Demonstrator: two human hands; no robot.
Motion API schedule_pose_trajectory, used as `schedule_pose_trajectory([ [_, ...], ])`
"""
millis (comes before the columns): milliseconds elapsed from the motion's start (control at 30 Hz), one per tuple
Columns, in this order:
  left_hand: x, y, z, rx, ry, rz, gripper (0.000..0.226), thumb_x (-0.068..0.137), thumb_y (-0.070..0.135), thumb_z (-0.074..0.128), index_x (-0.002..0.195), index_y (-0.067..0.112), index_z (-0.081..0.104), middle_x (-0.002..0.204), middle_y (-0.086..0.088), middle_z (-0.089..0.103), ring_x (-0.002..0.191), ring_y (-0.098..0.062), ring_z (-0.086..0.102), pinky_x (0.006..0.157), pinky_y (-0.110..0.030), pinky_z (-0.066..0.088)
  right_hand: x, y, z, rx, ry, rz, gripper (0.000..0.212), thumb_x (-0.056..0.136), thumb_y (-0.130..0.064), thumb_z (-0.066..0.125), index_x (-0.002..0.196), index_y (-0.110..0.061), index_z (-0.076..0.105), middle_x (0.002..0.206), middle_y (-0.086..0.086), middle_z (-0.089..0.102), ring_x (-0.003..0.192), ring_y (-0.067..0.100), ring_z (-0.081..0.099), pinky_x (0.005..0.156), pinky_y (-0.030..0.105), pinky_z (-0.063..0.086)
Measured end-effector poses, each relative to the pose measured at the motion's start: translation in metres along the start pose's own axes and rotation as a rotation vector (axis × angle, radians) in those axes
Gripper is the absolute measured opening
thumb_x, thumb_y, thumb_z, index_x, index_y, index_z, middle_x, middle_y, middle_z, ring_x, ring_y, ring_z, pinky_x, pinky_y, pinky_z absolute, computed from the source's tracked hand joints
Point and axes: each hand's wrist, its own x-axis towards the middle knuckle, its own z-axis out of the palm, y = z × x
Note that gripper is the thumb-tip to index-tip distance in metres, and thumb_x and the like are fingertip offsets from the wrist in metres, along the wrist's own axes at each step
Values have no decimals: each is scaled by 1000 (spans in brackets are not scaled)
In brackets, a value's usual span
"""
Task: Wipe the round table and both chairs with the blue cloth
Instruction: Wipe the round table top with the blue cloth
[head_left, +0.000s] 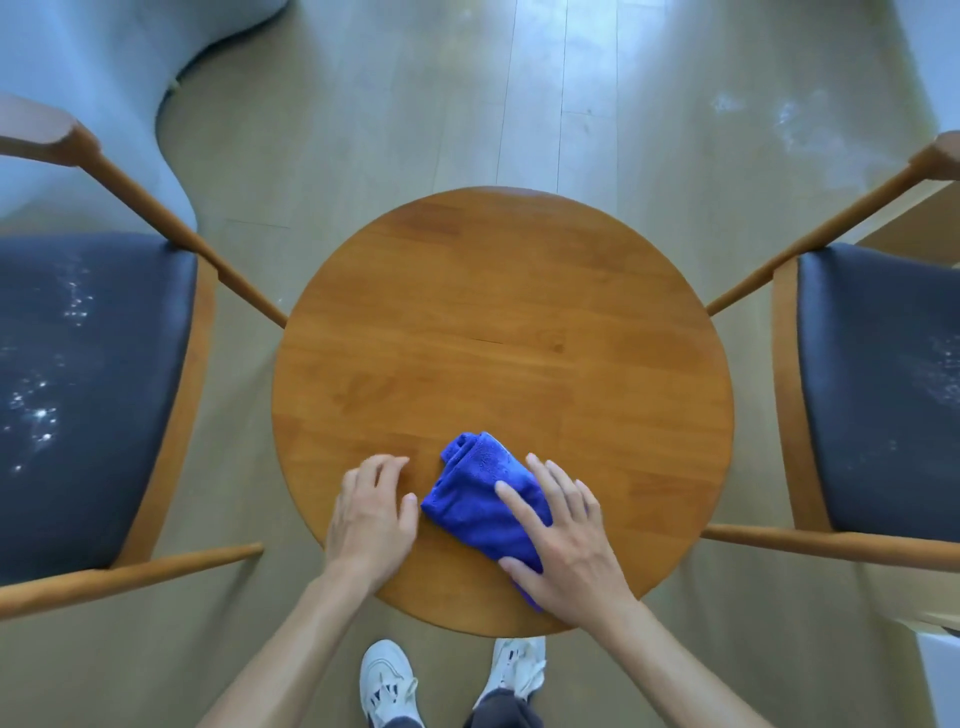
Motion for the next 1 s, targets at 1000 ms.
schedule_pose_trajectory([
  [1000, -52, 152, -231, -662, -157, 134, 57, 79, 12, 65, 130, 31, 47, 129, 14, 53, 123, -5, 46, 88, -20, 39, 60, -46, -334, 1065, -184, 306, 12, 79, -10, 58, 89, -13, 62, 80, 2, 65, 74, 16, 62, 69, 33, 48],
])
